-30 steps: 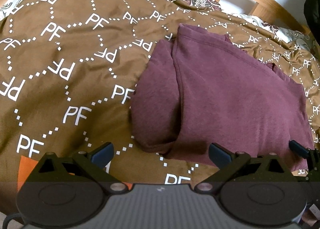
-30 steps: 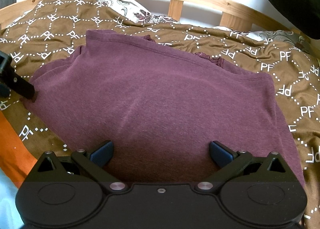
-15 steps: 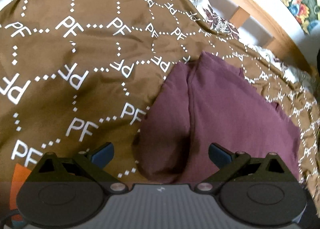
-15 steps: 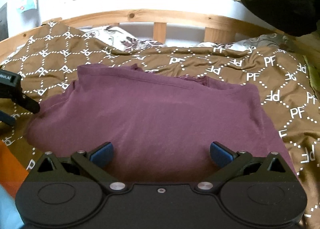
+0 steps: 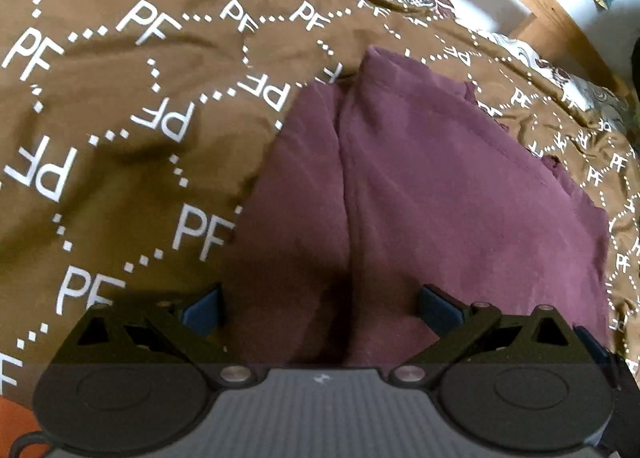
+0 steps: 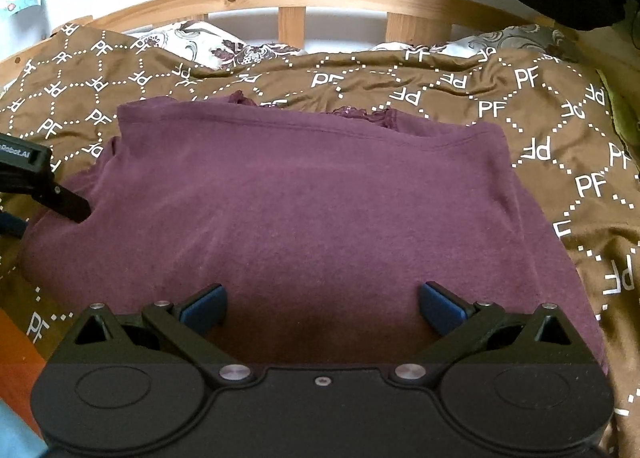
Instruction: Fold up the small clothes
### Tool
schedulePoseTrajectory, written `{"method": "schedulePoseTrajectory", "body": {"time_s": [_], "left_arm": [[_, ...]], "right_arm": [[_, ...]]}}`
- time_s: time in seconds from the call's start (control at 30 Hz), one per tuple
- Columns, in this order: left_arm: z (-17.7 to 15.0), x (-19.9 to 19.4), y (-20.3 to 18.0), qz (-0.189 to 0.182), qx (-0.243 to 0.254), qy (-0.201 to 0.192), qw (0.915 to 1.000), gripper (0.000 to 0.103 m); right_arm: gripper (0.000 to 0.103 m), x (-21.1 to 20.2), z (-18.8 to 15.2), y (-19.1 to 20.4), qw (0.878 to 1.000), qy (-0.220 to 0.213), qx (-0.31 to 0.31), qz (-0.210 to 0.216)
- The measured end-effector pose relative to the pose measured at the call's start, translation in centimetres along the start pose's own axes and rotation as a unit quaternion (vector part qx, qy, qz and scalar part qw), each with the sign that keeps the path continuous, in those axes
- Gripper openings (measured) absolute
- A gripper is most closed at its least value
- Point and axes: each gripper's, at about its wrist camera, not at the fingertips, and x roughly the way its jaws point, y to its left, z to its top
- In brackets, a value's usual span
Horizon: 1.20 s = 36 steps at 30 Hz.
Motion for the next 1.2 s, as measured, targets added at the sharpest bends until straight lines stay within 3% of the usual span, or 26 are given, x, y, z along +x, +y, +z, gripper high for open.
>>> {"method": "schedulePoseTrajectory", "body": {"time_s": [0.13,0.2,0.33,0.53,0.8,1.0,1.2], "left_arm": [[-0.1,-0.2,0.8,-0.012,-0.023,0.001,0.9997,0.101],[-0.3,-0.4,1.0,-0.011,-0.029,-0.002,0.9995,0.095],[-0.6,-0.9,0.8,-0.008,-0.017,-0.016,0.9997,0.070],[-1.0,-2.3,0.0,-0.020,-0.008,-0.042,0.9989,0.016],[-1.3,-6.4,-5.8,0.016,0.081,-0.104,0.9911,0.011],[-1.1,-9.3,-11.9,-0.010,0.122,-0.139,0.9827,0.011],[-2.3,-9.9,-20.4,-0.041,0.207,-0.151,0.9659,0.011]], "right_arm": [[0.102,0.2,0.0,0.0,1.000,0.005,-0.007,-0.001],[0.102,0.2,0.0,0.1,1.000,0.006,-0.010,-0.002],[0.102,0.2,0.0,0.2,1.000,0.006,-0.013,-0.002],[0.102,0.0,0.0,0.2,1.000,0.007,-0.015,-0.002],[0.102,-0.9,0.5,-0.4,1.000,-0.005,0.000,0.002],[0.102,-2.8,1.4,-4.2,0.996,-0.033,0.082,0.004],[0.102,-5.2,1.9,-10.1,0.978,-0.074,0.193,0.000]]}}
